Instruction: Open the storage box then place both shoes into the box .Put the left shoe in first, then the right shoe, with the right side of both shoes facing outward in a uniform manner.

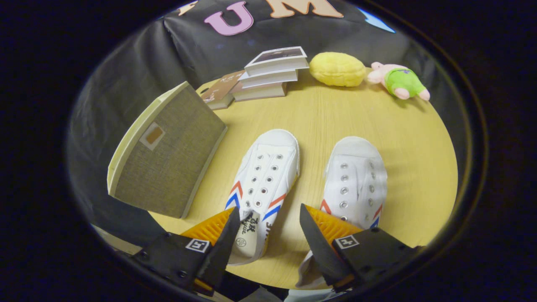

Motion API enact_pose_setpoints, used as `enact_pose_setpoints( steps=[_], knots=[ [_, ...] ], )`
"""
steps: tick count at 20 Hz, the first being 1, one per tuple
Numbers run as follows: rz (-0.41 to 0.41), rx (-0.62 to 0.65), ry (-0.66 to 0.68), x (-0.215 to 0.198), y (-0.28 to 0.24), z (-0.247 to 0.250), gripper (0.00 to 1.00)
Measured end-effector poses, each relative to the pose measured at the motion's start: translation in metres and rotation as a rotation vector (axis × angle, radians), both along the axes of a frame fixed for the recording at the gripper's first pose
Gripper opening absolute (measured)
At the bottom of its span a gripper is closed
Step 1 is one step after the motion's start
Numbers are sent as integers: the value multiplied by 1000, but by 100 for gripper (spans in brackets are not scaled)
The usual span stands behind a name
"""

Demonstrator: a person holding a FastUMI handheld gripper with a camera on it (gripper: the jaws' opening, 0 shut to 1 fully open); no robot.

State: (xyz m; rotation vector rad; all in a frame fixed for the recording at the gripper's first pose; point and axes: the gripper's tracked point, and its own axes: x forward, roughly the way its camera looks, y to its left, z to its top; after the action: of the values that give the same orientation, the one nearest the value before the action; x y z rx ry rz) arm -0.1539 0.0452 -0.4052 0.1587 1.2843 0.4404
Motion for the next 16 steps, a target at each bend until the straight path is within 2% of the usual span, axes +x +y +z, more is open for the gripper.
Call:
enact_pose_setpoints(
  steps=[6,8,9,13,16],
  knots=[
    [76,-50,30,-10,2,-9,84],
    [106,-86,43,-15,-3,-15,68],
    [112,-85,50,-16,-1,-14,54],
    [111,-74,69,-21,5,-16,23],
    [114,-73,91,-24,5,-15,23]
  ],
)
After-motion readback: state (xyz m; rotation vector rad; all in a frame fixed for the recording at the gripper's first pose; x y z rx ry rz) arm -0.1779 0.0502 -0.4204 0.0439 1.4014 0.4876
